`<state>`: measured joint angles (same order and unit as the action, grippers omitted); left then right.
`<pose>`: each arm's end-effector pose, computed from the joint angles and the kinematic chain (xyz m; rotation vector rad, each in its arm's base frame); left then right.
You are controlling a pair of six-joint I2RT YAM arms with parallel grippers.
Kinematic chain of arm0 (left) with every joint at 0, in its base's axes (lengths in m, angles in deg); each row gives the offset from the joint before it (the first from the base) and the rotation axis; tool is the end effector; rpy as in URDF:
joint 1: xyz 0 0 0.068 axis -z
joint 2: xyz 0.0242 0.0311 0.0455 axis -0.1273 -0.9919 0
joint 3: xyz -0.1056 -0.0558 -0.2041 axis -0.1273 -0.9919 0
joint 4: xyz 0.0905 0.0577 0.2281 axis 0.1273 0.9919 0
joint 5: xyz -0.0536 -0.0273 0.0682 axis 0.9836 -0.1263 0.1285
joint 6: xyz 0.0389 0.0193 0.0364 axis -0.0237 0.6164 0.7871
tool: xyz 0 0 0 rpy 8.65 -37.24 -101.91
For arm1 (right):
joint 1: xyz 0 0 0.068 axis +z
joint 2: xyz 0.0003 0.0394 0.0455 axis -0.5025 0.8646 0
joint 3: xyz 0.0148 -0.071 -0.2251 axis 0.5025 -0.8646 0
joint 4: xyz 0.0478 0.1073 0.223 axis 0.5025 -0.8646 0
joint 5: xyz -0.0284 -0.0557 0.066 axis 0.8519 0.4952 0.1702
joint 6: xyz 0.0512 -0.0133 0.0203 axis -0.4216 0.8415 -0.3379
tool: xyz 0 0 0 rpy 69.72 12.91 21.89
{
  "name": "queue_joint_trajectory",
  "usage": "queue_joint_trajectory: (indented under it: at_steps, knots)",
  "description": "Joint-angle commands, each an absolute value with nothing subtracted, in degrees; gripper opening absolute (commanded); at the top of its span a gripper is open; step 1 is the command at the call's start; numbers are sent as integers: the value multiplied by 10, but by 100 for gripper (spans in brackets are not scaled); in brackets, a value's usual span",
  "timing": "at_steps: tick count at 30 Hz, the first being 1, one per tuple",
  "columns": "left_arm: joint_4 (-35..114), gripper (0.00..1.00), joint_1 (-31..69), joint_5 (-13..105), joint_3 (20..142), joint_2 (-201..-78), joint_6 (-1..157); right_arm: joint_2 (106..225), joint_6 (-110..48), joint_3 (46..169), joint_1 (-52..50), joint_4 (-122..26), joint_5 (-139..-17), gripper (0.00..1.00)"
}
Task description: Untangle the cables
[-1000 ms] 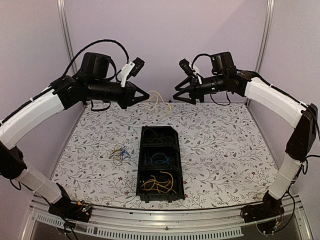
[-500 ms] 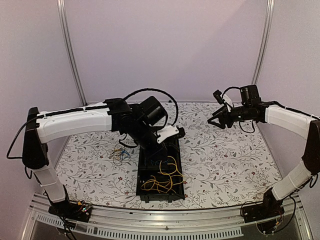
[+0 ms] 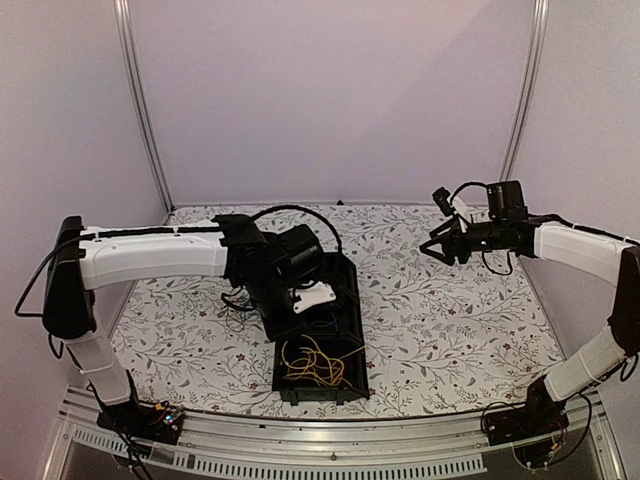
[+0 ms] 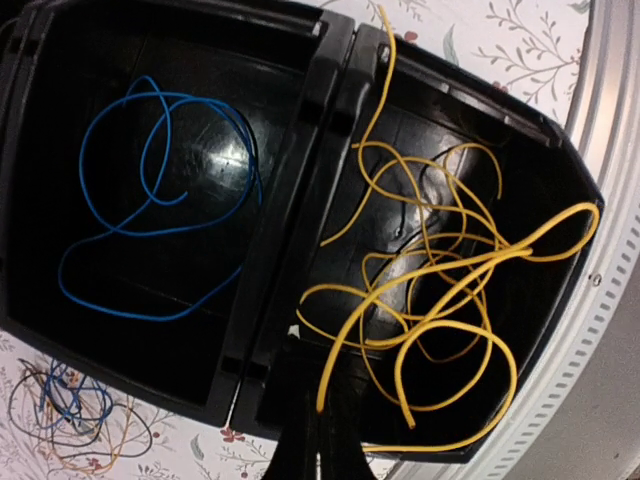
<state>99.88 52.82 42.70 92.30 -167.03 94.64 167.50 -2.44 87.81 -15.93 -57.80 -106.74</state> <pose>0.1643 -0.2934 0.2042 1.6233 2.4907 -0.2735 0.2983 0.1001 0.2198 -0.9831 1.9092 0.6355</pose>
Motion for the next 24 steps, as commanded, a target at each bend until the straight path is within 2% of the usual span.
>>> queue_joint_trajectory:
  at_steps: [1,5,15,24]
  knots:
    - [1040,0,537,419,866,-1616,942,1669,-23,871,-160,-559,-1080,63]
    - [1041,0,540,395,861,-1632,940,1676,-24,870,-160,-558,-1084,63]
    - [1023,0,578,390,1019,-1790,964,1670,-13,850,-160,-548,-1076,63]
    - [1009,0,596,391,1023,-1816,970,1677,-10,842,-160,-539,-1079,63]
